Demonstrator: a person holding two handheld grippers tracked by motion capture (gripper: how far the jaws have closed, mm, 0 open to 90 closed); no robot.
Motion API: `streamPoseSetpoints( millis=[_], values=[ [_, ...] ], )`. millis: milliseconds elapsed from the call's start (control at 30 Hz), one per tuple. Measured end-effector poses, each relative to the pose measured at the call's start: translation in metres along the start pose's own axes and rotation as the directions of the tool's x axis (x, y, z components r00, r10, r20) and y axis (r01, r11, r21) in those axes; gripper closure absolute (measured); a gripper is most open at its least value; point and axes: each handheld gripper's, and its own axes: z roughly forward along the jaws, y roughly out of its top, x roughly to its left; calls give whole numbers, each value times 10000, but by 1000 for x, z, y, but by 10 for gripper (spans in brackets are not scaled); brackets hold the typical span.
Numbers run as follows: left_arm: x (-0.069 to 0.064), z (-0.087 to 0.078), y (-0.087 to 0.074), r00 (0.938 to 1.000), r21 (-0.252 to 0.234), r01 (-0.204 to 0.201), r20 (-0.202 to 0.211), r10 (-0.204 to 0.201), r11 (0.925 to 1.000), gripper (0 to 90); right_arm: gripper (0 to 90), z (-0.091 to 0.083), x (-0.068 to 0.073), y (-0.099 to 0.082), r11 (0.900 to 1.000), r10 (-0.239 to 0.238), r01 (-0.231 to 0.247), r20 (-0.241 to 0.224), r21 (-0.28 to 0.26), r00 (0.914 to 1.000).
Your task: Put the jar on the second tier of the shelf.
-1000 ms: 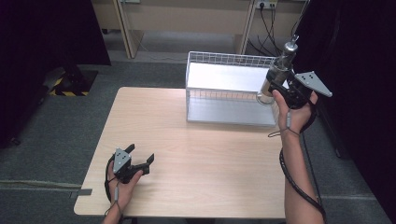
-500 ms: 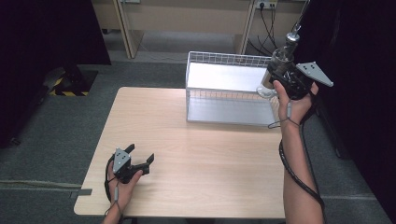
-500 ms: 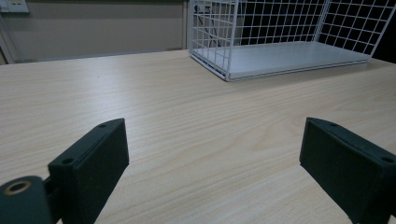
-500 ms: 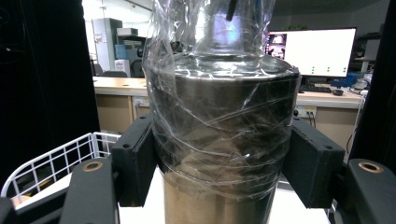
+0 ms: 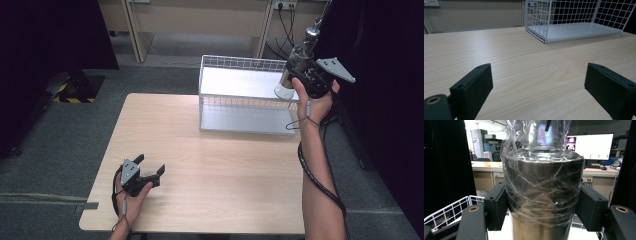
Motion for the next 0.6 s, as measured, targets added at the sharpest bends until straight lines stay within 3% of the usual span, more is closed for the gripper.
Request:
streamPoseSetpoints(
  millis=[600],
  values=[
    [0,0,0,10000,-1,20,24,-20,10000,77,340,26,-5,5,9996,202,-204,117,195,9997]
  ],
)
